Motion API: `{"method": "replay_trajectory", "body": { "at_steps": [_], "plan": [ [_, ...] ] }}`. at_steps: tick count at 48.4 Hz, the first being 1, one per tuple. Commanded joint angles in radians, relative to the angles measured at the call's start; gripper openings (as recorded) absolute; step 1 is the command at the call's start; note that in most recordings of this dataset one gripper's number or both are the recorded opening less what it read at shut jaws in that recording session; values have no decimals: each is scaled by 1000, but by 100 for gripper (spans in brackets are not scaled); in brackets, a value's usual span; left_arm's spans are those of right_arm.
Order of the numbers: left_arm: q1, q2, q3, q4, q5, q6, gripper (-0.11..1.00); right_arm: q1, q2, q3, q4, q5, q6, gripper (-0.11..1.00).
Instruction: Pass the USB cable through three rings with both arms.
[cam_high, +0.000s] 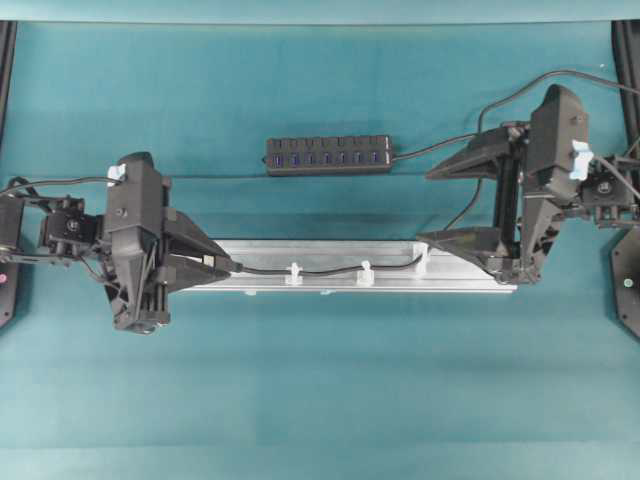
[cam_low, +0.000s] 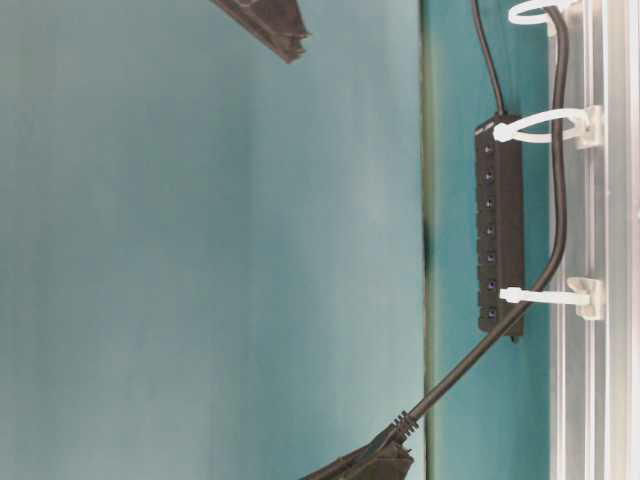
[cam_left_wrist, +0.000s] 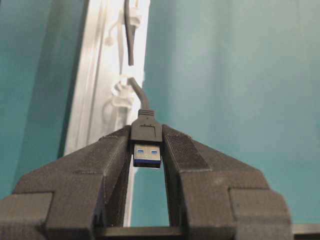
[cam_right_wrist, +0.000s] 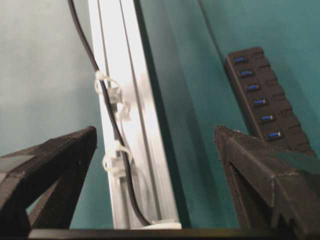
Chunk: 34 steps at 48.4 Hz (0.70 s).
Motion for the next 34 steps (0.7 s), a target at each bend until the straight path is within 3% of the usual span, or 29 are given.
{"method": "replay_trajectory", "body": {
  "at_steps": [1, 34],
  "plan": [
    [2, -12, -25, 2, -11, 0, 24, -2, 5, -6, 8, 2, 12, 77],
    [3, -12, -25, 2, -11, 0, 24, -3, 14, -9, 9, -5, 11, 77]
  ]
}}
